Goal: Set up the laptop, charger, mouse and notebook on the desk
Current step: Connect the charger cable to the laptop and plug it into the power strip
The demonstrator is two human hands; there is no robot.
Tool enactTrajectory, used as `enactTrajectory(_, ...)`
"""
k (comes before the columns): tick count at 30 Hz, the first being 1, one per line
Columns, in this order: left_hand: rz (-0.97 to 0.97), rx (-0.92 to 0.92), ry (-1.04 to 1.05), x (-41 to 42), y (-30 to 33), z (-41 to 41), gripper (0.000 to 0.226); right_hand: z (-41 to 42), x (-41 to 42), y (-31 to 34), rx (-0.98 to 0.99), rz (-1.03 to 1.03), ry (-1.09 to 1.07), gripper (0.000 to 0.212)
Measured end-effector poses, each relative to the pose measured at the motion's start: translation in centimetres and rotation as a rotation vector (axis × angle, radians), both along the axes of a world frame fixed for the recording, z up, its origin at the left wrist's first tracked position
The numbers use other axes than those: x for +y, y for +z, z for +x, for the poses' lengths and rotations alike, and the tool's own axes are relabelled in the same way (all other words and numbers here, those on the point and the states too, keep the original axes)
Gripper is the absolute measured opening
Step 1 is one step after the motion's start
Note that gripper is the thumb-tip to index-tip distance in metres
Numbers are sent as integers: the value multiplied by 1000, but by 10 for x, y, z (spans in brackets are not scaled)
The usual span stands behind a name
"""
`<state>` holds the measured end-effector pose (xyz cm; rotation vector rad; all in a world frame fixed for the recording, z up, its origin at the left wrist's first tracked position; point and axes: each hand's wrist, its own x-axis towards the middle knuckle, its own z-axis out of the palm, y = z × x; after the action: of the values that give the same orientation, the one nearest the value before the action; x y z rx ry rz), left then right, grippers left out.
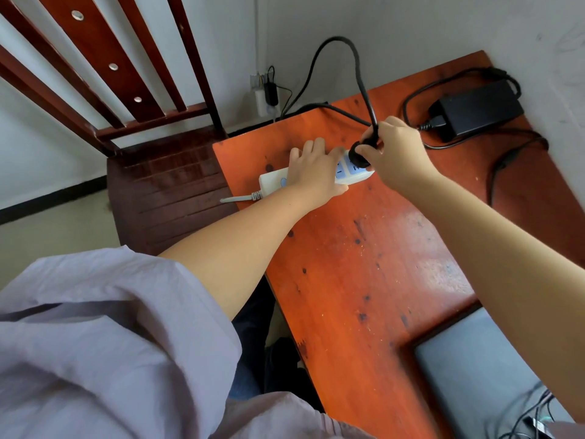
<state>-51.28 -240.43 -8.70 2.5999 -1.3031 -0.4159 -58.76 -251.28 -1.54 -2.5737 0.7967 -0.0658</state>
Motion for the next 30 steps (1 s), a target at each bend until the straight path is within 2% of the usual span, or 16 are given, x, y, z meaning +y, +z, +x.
enactTrajectory(5, 17, -8, 5, 0, 3, 0, 64, 16, -5, 1, 79, -9, 10, 19)
enactTrajectory(10, 23, -6, 0, -3, 5, 0, 63, -2, 5, -7, -22, -29, -8, 20)
enactTrajectory(14, 41, -50, -13, -5, 6, 2, 64, 9, -1, -5, -9, 4, -22, 22)
enactTrajectory(19, 57, -52, 0, -6, 6, 1, 57, -10, 10, -14, -92, 9, -20, 19)
enactTrajectory(24, 49, -64, -12, -6, 5, 2, 63, 1, -3, -8, -75, 85, -28, 19)
enactTrajectory(27, 48, -63, -13, -6, 5, 2, 60, -9, 3, -13, -128, 43, -13, 18)
enactTrajectory(30, 53, -62, -17, -4, 5, 2, 60, -7, 5, -13, -84, 21, 26, 21)
